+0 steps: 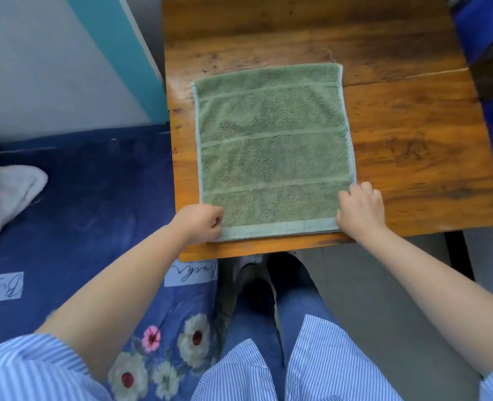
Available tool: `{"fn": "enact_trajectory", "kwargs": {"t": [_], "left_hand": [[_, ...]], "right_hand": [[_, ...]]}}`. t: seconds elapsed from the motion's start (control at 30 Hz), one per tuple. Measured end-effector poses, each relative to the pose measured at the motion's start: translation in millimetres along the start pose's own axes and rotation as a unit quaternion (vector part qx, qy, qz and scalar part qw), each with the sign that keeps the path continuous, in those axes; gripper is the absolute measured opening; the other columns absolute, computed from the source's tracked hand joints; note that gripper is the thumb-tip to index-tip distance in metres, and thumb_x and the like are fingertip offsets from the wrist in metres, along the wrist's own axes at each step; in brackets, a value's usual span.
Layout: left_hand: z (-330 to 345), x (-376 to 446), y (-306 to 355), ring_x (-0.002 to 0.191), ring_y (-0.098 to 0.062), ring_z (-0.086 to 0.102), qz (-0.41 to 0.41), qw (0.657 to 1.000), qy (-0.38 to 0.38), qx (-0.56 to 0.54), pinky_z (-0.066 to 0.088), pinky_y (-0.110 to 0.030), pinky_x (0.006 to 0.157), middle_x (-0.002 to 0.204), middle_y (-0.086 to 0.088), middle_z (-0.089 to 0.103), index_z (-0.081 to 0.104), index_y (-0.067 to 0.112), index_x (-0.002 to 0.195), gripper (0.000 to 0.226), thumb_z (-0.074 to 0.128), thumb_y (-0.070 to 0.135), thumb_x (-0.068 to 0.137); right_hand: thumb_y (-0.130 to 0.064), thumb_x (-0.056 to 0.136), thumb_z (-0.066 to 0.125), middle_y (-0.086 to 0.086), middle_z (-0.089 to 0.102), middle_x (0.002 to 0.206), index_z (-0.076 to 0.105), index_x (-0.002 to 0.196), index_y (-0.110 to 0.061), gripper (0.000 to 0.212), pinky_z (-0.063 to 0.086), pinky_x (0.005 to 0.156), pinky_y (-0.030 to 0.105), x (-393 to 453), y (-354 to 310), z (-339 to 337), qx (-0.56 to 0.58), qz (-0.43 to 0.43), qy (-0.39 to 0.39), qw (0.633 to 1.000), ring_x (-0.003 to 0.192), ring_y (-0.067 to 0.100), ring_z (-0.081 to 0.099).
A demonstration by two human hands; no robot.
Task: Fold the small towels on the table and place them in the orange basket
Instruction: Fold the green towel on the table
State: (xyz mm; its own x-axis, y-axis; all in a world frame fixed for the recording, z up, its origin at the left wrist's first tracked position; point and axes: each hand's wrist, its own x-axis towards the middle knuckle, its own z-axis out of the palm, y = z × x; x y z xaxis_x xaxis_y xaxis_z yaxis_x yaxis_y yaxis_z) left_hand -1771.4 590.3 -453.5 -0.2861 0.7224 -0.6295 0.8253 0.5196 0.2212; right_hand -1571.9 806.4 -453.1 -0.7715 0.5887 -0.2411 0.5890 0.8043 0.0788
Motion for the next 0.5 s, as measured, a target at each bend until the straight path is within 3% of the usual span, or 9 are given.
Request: {"fn": "enact_trajectory", "kwargs": {"t": [0.13, 0.2, 0.23, 0.3, 0.37, 0.5], "left_hand": [[-32, 29, 13, 0.095, -0.026, 0.054, -0.051, 0.991, 0.11, -0.059, 0.04, -0.031, 0.067, 0.107, -0.007, 0.055, 0.053, 0.01, 0.11, 0.021, 0.039, 0.014, 0.095], [-54, 51, 21, 0.107, -0.026, 0.052, -0.084, 0.981, 0.149, -0.09, 0.043, -0.033, 0.076, 0.119, -0.008, 0.052, 0.05, 0.008, 0.12, 0.028, 0.038, 0.013, 0.095], [-64, 63, 24, 0.112, -0.025, 0.049, -0.096, 0.977, 0.163, -0.099, 0.043, -0.033, 0.08, 0.123, -0.008, 0.05, 0.049, 0.008, 0.124, 0.031, 0.038, 0.012, 0.095], [-84, 89, 27, 0.118, -0.026, 0.045, -0.119, 0.971, 0.183, -0.095, 0.042, -0.035, 0.089, 0.129, -0.01, 0.047, 0.045, 0.007, 0.129, 0.035, 0.038, 0.011, 0.095], [-100, 113, 28, 0.123, -0.027, 0.041, -0.136, 0.968, 0.191, -0.086, 0.04, -0.038, 0.094, 0.133, -0.011, 0.044, 0.043, 0.005, 0.13, 0.037, 0.037, 0.009, 0.094], [-119, 161, 22, 0.143, -0.022, 0.016, -0.143, 0.967, 0.195, -0.081, 0.02, -0.035, 0.114, 0.154, -0.007, 0.021, 0.028, 0.007, 0.144, 0.048, 0.033, 0.01, 0.096]], "right_hand": [[0.008, 0.044, 0.078, 0.019, 0.06, 0.067, 0.061, 0.061, 0.004, 0.025, 0.051, 0.063, 0.043, 36, -17, -7, 0.049, -0.084, 0.018, 0.995, 0.069, 0.036, 0.061], [0.007, 0.05, 0.078, 0.022, 0.066, 0.085, 0.066, 0.074, 0.005, 0.027, 0.051, 0.077, 0.052, 67, -26, -12, 0.069, -0.122, 0.011, 0.99, 0.088, 0.04, 0.064], [0.005, 0.062, 0.073, 0.024, 0.064, 0.104, 0.066, 0.091, 0.006, 0.029, 0.043, 0.093, 0.055, 82, -31, -15, 0.088, -0.124, 0.006, 0.988, 0.107, 0.041, 0.058], [-0.002, 0.086, 0.051, 0.019, 0.041, 0.142, 0.05, 0.126, 0.002, 0.04, 0.014, 0.115, 0.047, 116, -40, -25, 0.113, -0.124, -0.022, 0.986, 0.138, 0.033, 0.027], [-0.009, 0.094, 0.036, 0.01, 0.02, 0.154, 0.032, 0.14, -0.006, 0.046, -0.002, 0.117, 0.039, 147, -46, -33, 0.135, -0.124, -0.02, 0.983, 0.144, 0.025, 0.006], [-0.015, 0.098, 0.028, 0.003, 0.002, 0.157, 0.015, 0.147, -0.013, 0.05, -0.008, 0.116, 0.037, 205, -53, -36, 0.149, -0.121, -0.037, 0.981, 0.145, 0.021, -0.006]]}}
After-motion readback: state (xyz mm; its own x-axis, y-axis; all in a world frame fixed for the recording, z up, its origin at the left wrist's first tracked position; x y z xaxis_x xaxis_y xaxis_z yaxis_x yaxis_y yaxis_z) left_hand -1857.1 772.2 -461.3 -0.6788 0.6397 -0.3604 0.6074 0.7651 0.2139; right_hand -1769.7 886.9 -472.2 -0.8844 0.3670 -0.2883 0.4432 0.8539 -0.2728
